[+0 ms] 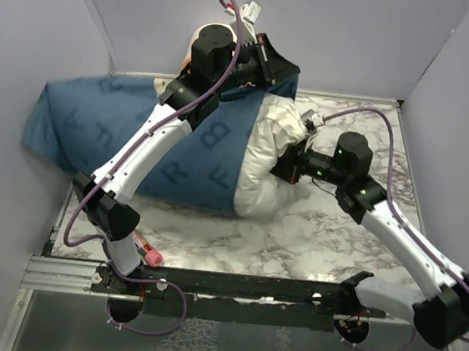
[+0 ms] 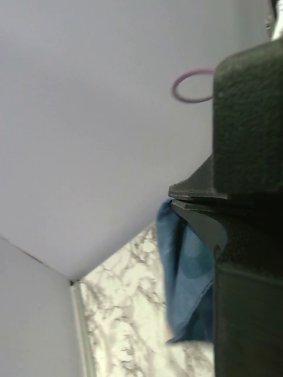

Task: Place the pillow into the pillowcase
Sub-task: Stuff the pillow into the pillowcase.

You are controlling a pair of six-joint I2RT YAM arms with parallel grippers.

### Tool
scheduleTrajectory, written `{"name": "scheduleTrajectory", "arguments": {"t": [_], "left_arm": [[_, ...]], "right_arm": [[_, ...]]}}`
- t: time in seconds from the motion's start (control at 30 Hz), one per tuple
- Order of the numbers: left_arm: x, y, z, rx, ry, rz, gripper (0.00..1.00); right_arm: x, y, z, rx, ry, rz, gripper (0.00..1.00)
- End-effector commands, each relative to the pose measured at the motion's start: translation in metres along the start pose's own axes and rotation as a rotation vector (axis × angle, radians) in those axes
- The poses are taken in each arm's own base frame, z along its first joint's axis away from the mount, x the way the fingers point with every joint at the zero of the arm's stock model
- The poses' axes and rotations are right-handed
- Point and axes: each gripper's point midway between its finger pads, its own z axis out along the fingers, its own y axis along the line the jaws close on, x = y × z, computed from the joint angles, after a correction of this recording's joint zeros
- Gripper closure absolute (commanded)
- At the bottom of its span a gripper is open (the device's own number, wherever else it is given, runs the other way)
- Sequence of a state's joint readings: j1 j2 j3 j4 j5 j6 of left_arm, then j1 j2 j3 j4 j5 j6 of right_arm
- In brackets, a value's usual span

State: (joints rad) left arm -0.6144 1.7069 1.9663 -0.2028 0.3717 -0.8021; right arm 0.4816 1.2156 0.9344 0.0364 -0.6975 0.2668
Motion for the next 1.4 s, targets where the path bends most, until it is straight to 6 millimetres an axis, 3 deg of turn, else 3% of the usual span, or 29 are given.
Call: {"name": "scheduleTrajectory", "arguments": {"t": [0.0,0.1,0.2,0.27,0.33,0.4,0.5,0.6,0.67,0.73,0.87,0.97,1.03,1.2,1.37], "left_arm": [[-0.048,-0.049,0.013,0.115,-0.181,0.007,1.00],[-0.038,-0.013,0.029,0.009,-0.186,-0.043,1.00],[-0.020,0.021,0.039,-0.068,-0.183,-0.080,0.99],[-0.005,0.042,0.044,-0.115,-0.165,-0.084,0.89],[0.003,0.054,0.045,-0.151,-0.150,-0.077,0.73],[-0.001,0.058,0.040,-0.190,-0.142,-0.017,0.58],[-0.017,0.066,0.017,-0.306,-0.146,0.130,0.36],[-0.033,0.059,-0.026,-0.375,-0.141,0.265,0.30],[-0.023,0.051,-0.052,-0.369,-0.096,0.310,0.30],[0.002,0.043,-0.075,-0.327,-0.025,0.294,0.32],[0.062,0.028,-0.125,-0.225,0.080,0.126,0.38],[0.103,0.026,-0.161,-0.175,0.112,0.014,0.40],[0.119,0.035,-0.182,-0.206,0.094,-0.044,0.40],[0.153,0.066,-0.221,-0.354,0.088,-0.164,0.38],[0.200,0.091,-0.235,-0.408,0.157,-0.310,0.38]], "right_arm": [[-0.023,0.082,-0.026,-0.060,-0.048,0.348,0.99],[0.002,0.058,-0.044,0.141,-0.076,0.478,0.90],[0.041,0.028,-0.046,0.288,-0.022,0.484,0.77],[0.071,0.014,-0.040,0.327,0.052,0.498,0.74],[0.086,0.009,-0.036,0.332,0.094,0.504,0.65],[0.084,0.007,-0.038,0.343,0.090,0.485,0.44],[0.063,-0.001,-0.054,0.429,0.043,0.407,0.14],[0.043,-0.008,-0.078,0.526,0.025,0.312,0.01],[0.032,-0.007,-0.094,0.567,0.026,0.251,0.00],[0.021,0.000,-0.108,0.575,0.022,0.190,0.00],[-0.002,0.044,-0.120,0.384,-0.005,0.036,0.00],[0.010,0.094,-0.111,0.065,0.020,-0.043,0.00],[0.035,0.106,-0.103,-0.050,0.068,0.030,0.00],[0.077,0.079,-0.088,0.028,0.187,0.161,0.00],[0.127,0.042,-0.063,0.153,0.369,0.263,0.00]]}}
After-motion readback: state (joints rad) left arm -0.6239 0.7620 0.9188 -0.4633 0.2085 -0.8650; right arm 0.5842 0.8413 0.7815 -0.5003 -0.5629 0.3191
